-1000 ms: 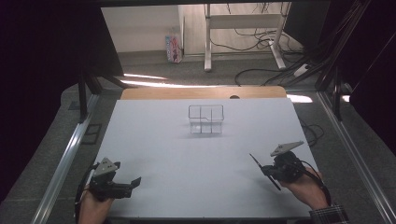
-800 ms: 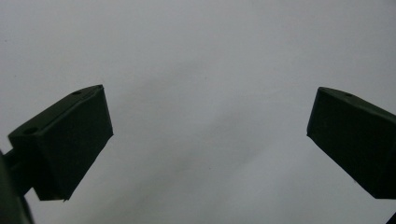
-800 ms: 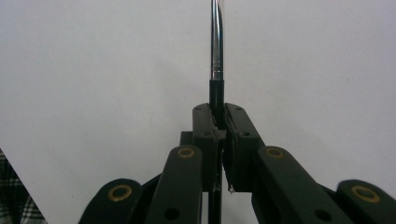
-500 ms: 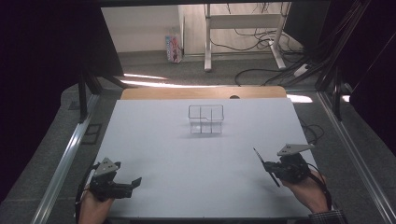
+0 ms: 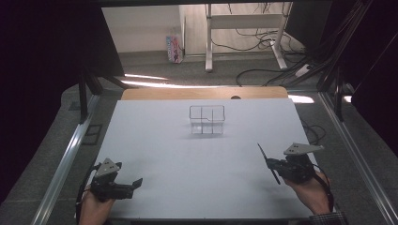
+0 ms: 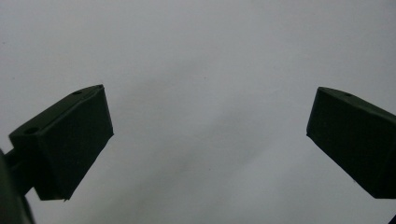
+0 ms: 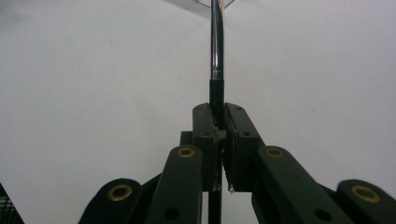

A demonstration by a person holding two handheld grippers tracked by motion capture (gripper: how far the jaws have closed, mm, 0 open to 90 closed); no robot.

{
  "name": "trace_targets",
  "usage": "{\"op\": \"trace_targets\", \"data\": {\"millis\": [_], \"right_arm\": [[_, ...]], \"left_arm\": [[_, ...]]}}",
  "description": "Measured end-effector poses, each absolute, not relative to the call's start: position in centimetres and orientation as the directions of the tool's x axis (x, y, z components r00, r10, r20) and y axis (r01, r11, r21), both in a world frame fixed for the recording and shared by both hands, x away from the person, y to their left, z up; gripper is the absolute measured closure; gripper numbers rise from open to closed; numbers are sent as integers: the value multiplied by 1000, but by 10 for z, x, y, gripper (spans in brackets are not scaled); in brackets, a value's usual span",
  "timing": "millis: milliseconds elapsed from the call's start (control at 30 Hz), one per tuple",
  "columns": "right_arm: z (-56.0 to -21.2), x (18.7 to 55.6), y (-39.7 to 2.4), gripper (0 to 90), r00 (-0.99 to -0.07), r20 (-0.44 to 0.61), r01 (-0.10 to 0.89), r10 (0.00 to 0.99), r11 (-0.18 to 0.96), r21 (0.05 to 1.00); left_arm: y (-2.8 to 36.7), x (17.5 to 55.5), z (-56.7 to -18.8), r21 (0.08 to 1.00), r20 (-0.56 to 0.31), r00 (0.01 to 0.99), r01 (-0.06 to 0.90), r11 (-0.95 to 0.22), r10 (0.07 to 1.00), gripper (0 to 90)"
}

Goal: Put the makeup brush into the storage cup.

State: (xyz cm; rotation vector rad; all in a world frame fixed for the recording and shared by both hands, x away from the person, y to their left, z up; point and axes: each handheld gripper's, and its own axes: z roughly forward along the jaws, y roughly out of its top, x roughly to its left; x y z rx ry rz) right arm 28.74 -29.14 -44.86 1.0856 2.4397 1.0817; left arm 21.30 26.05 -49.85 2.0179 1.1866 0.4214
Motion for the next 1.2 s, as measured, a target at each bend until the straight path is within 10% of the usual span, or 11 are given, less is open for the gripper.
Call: {"op": "trace_targets", "data": {"millis": [1200], "right_arm": [[-421, 304, -276, 836, -685, 58, 450, 726, 359, 818]], "left_arm": [[260, 213, -500, 730, -82, 522, 611, -305, 849, 9]]}}
